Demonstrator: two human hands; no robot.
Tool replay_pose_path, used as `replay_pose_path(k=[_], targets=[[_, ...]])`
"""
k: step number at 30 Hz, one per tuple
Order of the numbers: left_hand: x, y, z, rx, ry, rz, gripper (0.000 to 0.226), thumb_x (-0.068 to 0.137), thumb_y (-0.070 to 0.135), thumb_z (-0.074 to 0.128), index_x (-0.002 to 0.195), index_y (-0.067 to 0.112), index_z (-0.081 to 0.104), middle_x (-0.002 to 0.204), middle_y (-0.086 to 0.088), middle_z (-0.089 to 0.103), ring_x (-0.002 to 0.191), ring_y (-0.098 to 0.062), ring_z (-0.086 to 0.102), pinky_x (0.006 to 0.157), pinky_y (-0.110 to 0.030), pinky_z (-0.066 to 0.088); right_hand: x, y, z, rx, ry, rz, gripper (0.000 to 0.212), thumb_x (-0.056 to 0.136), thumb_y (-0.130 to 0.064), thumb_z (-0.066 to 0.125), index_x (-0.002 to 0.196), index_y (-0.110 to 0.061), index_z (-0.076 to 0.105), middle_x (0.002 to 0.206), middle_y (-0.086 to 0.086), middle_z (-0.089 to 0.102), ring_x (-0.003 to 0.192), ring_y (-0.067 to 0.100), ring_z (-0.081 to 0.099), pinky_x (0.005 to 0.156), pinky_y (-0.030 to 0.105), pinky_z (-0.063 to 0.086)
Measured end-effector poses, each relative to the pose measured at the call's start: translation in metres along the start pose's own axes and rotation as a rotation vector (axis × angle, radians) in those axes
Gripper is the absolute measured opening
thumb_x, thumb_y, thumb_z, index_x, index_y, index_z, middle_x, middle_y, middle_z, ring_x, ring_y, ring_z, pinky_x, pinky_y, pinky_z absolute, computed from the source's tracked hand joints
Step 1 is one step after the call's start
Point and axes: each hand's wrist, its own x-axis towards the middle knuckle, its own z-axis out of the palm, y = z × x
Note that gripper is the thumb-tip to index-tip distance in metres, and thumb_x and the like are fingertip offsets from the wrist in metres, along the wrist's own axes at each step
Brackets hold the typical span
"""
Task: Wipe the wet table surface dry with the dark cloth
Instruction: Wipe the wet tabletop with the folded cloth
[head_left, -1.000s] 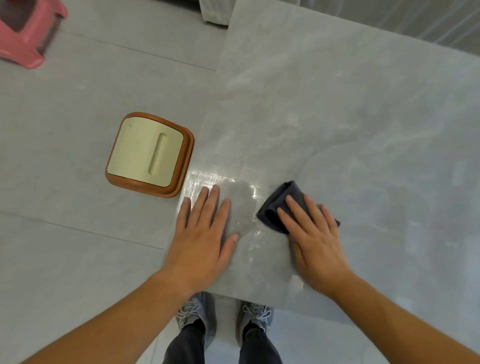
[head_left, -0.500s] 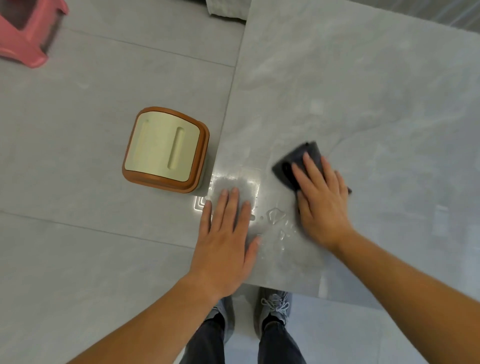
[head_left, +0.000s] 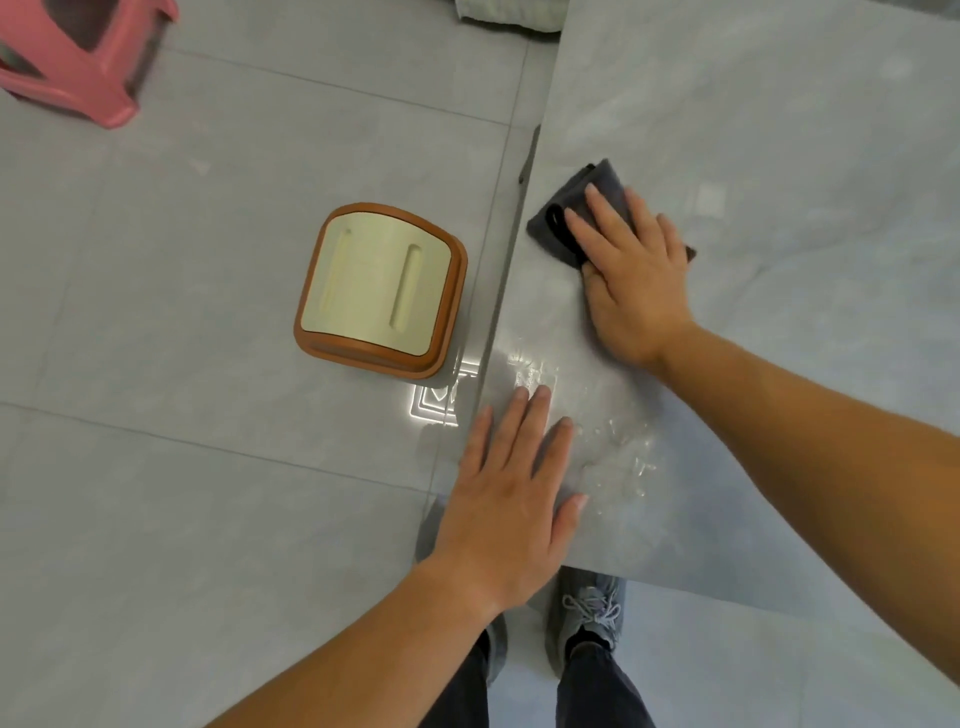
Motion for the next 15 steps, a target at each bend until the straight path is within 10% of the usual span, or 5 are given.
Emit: replay_pose_path(k=[8, 15], targets=[[-0.015, -0.007, 0.003, 0.017, -0.002, 0.034, 0.068, 0.104, 0.051, 0.02, 0.16, 0.012, 0.014, 0.168, -0.013, -0.005, 0.154, -0.027, -0.014, 0.124, -0.054, 0.01, -0.064, 0.003, 0.002, -0.137, -0.229, -0.54, 0.054, 0.102, -0.031, 0.033, 0.156, -0.033, 0.033, 0.166, -0.005, 0.022, 0.155, 0.029, 0.008, 0.123, 0.053, 0.012], [-0.02, -0.003, 0.012, 0.013, 0.044, 0.011, 0.067, 0.103, 0.049, 0.023, 0.159, 0.011, 0.02, 0.168, -0.014, 0.002, 0.155, -0.028, -0.007, 0.123, -0.054, 0.012, -0.059, -0.004, 0.006, -0.021, -0.031, -0.165, 0.057, 0.098, -0.029, 0.03, 0.155, -0.029, 0.036, 0.165, -0.001, 0.025, 0.154, 0.034, 0.012, 0.122, 0.055, 0.011]])
